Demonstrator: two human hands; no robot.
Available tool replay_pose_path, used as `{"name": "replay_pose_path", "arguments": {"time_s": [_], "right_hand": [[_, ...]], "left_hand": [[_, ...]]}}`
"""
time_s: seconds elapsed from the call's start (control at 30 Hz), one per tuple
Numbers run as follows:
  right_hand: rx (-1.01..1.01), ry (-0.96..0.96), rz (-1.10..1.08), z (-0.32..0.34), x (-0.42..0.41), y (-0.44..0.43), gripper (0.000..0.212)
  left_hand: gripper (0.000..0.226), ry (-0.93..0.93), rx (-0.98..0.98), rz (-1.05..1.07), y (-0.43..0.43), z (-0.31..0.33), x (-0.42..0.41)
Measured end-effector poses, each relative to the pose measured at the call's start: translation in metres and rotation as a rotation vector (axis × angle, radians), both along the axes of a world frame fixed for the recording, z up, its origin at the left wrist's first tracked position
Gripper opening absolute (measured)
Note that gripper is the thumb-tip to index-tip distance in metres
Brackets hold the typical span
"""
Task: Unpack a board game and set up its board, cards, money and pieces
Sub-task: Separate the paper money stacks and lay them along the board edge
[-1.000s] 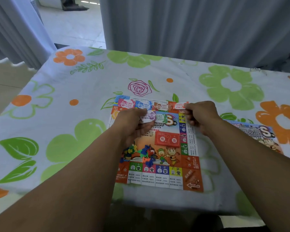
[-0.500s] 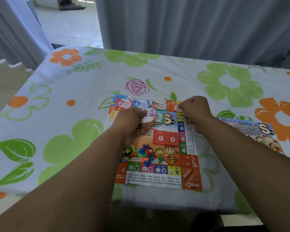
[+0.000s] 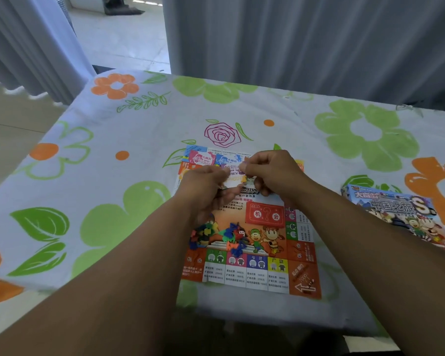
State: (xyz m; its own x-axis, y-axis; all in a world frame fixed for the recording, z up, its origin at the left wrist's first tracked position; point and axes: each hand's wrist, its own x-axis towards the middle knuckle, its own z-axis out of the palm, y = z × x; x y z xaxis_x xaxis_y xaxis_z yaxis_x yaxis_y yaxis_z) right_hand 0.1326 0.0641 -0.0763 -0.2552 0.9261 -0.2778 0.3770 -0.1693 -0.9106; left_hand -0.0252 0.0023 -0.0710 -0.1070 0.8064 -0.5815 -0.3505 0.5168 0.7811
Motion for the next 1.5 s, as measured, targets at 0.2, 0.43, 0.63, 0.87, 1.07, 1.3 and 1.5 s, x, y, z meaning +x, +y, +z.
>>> {"name": "replay_pose_path", "arguments": {"time_s": [0.2, 0.43, 0.63, 0.87, 1.07, 1.3, 1.5], "right_hand": [[-0.071, 0.041, -0.099, -0.004, -0.02, 0.004, 0.016], [-0.133, -0.095, -0.044, -0.013, -0.032, 0.001, 0.018], [-0.124, -0.146, -0.056, -0.016, -0.031, 0.003, 0.021], [-0.007, -0.11, 0.005, -0.008, -0.033, 0.0, 0.034], [0.009, -0.04, 0.169, 0.0, -0.04, -0.007, 0.029], [-0.001, -0.025, 0.097, -0.005, -0.035, -0.002, 0.02], [-0.001, -0.01, 0.05, -0.004, -0.033, 0.0, 0.018]], "left_hand": [[0.008, 0.082, -0.042, 0.12, -0.005, 0.0, -0.028], [0.016, 0.159, -0.111, 0.186, -0.007, -0.002, -0.053], [0.015, 0.15, -0.107, 0.179, -0.007, -0.001, -0.054], [0.017, 0.115, -0.079, 0.106, -0.007, 0.0, -0.046], [0.018, 0.081, -0.041, 0.055, -0.007, -0.001, -0.037], [0.022, 0.005, -0.073, 0.088, -0.005, 0.004, -0.033], [0.016, 0.066, -0.107, 0.085, -0.006, 0.002, -0.035]]}}
